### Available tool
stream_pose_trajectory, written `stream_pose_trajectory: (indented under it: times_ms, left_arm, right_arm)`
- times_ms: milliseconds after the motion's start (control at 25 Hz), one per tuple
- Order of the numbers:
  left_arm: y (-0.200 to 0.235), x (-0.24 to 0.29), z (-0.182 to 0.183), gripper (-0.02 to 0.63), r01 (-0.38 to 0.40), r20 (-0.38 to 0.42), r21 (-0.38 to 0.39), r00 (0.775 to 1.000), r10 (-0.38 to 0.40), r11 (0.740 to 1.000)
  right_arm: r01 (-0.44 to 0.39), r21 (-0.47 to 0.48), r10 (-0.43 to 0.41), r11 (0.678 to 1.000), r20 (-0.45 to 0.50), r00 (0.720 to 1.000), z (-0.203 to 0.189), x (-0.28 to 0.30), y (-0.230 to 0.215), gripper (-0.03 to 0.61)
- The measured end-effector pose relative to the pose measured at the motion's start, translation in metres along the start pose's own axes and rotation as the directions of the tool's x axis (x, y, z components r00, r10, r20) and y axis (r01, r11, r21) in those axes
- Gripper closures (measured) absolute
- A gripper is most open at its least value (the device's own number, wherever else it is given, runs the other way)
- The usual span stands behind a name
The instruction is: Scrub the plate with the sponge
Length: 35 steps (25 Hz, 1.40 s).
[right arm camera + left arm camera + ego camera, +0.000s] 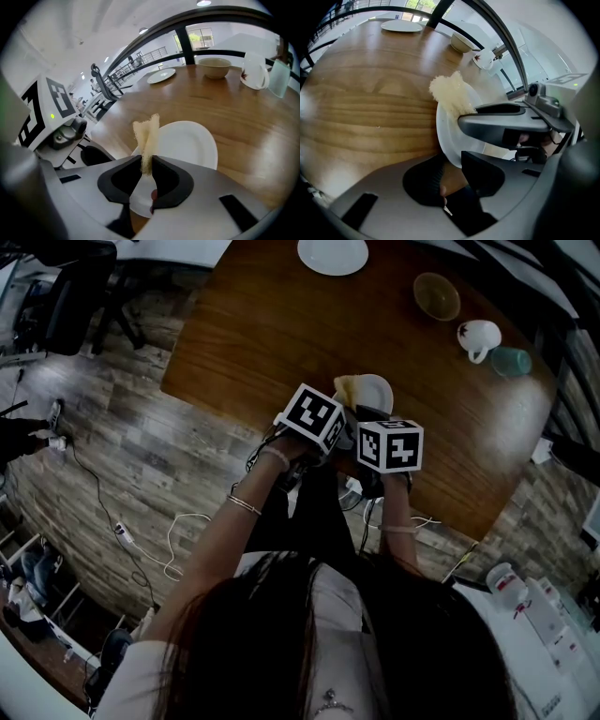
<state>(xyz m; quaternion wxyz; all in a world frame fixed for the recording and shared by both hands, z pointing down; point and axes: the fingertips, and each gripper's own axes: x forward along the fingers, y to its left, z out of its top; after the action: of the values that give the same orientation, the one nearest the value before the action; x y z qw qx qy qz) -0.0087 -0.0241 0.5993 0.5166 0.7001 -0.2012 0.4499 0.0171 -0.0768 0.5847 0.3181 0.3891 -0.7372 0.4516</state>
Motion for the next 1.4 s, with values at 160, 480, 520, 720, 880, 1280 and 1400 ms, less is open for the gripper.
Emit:
stream_pose_trajectory:
  times_ms: [160,480,520,720,880,1280,1400]
  left_arm:
    - [0.000,0.000,-0.001,0.489,0.002,-0.007,0.002,1.000,-0.002,1.000]
    - [0.002,-0.001,-0.002,0.489,-0.011,0.003,0.001,1.000,0.011,1.000]
    - [0.003,-0.001,-0.002,0.489,-0.014,0.004,0.000,1.000,0.014,1.000]
    - [0.003,-0.001,-0.002,0.489,-0.015,0.003,-0.003,1.000,0.015,1.000]
    - [0.003,-0.002,-0.003,0.489,-0.016,-0.001,-0.004,1.000,0.016,1.000]
    - [0.006,-0.002,-0.004,0.489,-0.018,0.003,-0.002,1.000,0.018,1.000]
    - [0.005,-0.002,-0.004,0.489,-0.007,0.014,-0.004,1.000,0.007,1.000]
  right_arm:
    - [-0.008,0.029,0.008,1.000,-0.004,1.000,-0.002,0.003,-0.005,0.494]
    - [0.165,0.088,-0.168,0.982,0.024,0.986,0.003,-0.021,-0.054,0.494]
    - [0.188,0.096,-0.191,0.978,0.024,0.981,0.002,-0.025,-0.059,0.494]
    - [0.214,0.149,-0.223,0.965,0.047,0.974,0.001,-0.038,-0.072,0.494]
    - [0.226,0.167,-0.238,0.960,0.055,0.970,-0.002,-0.044,-0.074,0.494]
    - [0.269,0.217,-0.292,0.938,0.077,0.953,-0.008,-0.060,-0.086,0.494]
    - [0.268,0.233,-0.294,0.935,0.084,0.952,-0.012,-0.064,-0.087,0.494]
